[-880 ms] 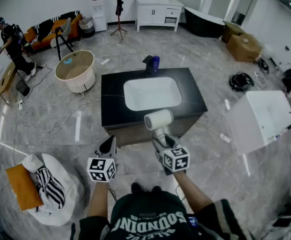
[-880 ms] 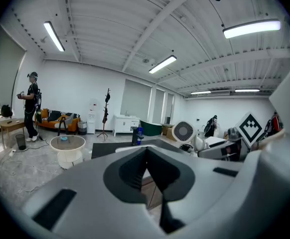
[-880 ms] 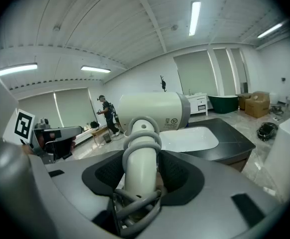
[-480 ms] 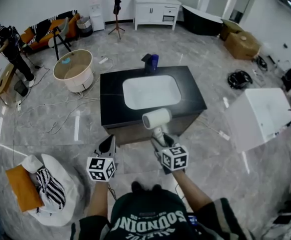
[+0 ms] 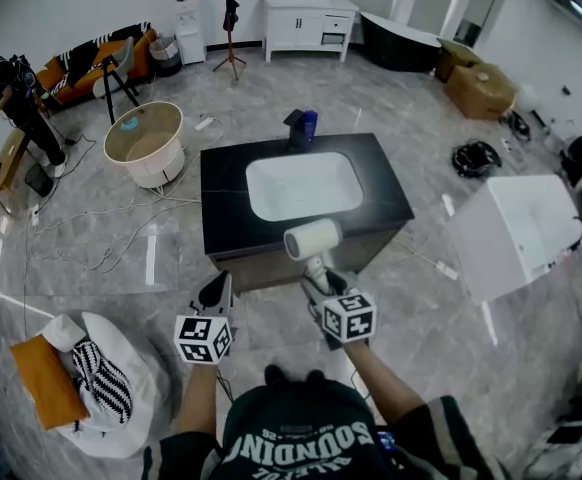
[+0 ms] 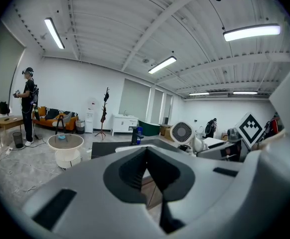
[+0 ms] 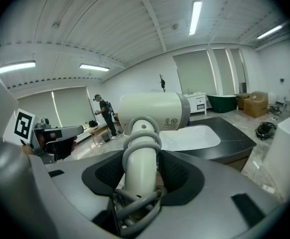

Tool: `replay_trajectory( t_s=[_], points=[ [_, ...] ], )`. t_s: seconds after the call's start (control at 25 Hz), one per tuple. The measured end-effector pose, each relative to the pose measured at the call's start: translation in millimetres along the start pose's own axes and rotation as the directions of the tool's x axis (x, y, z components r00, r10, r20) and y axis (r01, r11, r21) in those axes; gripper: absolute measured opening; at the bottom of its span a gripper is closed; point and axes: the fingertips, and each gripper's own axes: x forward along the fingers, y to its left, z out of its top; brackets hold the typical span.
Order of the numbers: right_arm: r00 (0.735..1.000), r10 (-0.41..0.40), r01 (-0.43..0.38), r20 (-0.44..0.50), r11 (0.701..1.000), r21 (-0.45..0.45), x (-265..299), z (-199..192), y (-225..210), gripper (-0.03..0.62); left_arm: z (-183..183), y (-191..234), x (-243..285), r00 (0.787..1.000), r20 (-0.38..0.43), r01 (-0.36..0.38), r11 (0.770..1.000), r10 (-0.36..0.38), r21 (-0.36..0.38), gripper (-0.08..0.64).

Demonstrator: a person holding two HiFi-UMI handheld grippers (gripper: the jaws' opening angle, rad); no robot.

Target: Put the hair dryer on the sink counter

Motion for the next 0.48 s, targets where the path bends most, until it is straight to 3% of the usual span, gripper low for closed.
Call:
replay_trajectory(
  t_s=[0.48],
  points=[
    [1.000, -0.013, 0.013, -0.011, 1.000, 0.008, 16, -1, 15, 0.207, -11, 26, -3, 1.000, -0.018, 0.003, 1.000, -0.003, -0.019, 0.002]
  ],
)
